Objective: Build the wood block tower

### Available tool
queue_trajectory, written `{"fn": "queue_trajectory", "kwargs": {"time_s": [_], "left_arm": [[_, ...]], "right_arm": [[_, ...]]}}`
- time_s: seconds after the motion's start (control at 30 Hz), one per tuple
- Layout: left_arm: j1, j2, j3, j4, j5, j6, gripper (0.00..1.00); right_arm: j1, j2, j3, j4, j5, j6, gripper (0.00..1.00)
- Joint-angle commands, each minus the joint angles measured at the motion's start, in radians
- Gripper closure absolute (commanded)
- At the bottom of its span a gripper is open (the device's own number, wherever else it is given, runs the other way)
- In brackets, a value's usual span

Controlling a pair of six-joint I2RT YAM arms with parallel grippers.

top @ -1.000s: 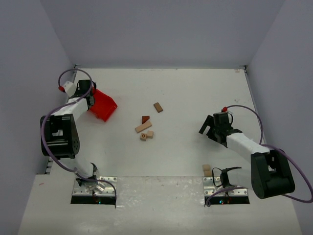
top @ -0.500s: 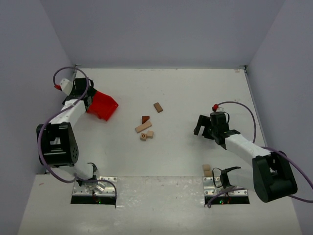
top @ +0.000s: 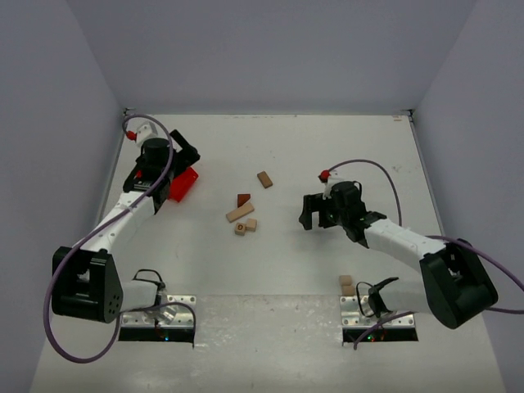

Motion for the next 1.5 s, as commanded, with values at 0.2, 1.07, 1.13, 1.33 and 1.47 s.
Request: {"fn": "queue_trajectory", "kwargs": {"time_s": [0.2, 1.07, 1.13, 1.33, 1.47], "left_arm": [[-0.005, -0.081, -0.092, 0.174, 0.159, 0.069, 0.00], [-0.005, -0.179, -0.184, 0.236, 0.134, 0.060, 0.00], [-0.005, -0.185, -0.191, 0.241, 0.124, 0.057, 0.00], [-0.005, -0.190, -0.196, 0.244, 0.115, 0.052, 0.00], [-0.005, -0.189, -0.199, 0.244, 0.108, 0.050, 0.00]], "right_arm": [[0.155, 0.124, 0.184, 0.081, -0.075, -0.249, 0.01], [0.432, 0.676, 0.848, -0.249, 0.340, -0.046, 0.01], [0.436, 0.705, 0.875, -0.292, 0.346, 0.013, 0.01], [0.449, 0.800, 0.936, -0.308, 0.254, 0.030, 0.01], [0.449, 0.826, 0.961, -0.323, 0.303, 0.037, 0.01]]}}
